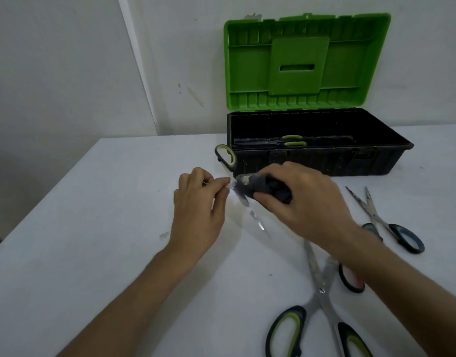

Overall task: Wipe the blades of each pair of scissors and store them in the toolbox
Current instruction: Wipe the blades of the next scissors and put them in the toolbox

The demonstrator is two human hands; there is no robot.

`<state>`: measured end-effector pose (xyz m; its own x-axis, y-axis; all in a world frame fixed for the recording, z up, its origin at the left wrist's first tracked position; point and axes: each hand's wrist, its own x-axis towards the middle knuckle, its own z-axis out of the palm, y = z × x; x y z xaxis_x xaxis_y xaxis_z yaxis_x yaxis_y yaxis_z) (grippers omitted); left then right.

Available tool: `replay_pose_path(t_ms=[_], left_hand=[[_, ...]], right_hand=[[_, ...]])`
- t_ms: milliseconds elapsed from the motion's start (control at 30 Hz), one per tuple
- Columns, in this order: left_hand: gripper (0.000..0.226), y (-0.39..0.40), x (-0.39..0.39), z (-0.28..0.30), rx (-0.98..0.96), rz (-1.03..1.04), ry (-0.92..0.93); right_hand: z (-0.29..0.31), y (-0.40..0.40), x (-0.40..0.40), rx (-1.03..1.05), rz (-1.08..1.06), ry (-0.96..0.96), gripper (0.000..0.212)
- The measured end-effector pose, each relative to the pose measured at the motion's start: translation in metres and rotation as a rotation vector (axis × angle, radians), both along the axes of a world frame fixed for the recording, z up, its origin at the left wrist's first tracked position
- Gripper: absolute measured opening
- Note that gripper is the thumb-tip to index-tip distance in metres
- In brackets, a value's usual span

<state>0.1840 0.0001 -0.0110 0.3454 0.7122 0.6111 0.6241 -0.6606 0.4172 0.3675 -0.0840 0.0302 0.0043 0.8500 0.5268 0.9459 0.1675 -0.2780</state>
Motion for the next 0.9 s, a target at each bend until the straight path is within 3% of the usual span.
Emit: replay_pose_path(t_ms=[167, 333, 433, 567, 767, 900], left_hand=[[0.015, -0.001, -0.005, 0.005, -0.122, -0.094, -0.106], [0.018, 0.005, -0.013, 0.011, -0.402, -0.105, -0.248], [0.016, 0.005, -0.009, 0.012, -0.522, -0.156, -0.281], [0.013, -0.001, -0.002, 0.01, -0.542, -0.222, -0.324], [0.013, 0.014, -0.012, 0.001, -0.631, -0.169, -0.463], [0.01, 0.014, -0.003, 0.002, -0.629, -0.159, -0.442]], right_hand=[[-0.021, 0.006, -0.004, 0.017, -0.105, -0.122, 0.028], [-0.014, 0.003, 0.03, 0.047, -0.271, -0.088, 0.025], [-0.006, -0.003, 0.023, 0.128, -0.219, -0.063, 0.026], [-0.008, 0.007, -0.008, 0.086, -0.083, -0.097, 0.026], [-0.003, 0.021, 0.023, 0.078, -0.263, -0.056, 0.024], [-0.004, 0.011, 0.0, 0.11, -0.133, -0.099, 0.021]])
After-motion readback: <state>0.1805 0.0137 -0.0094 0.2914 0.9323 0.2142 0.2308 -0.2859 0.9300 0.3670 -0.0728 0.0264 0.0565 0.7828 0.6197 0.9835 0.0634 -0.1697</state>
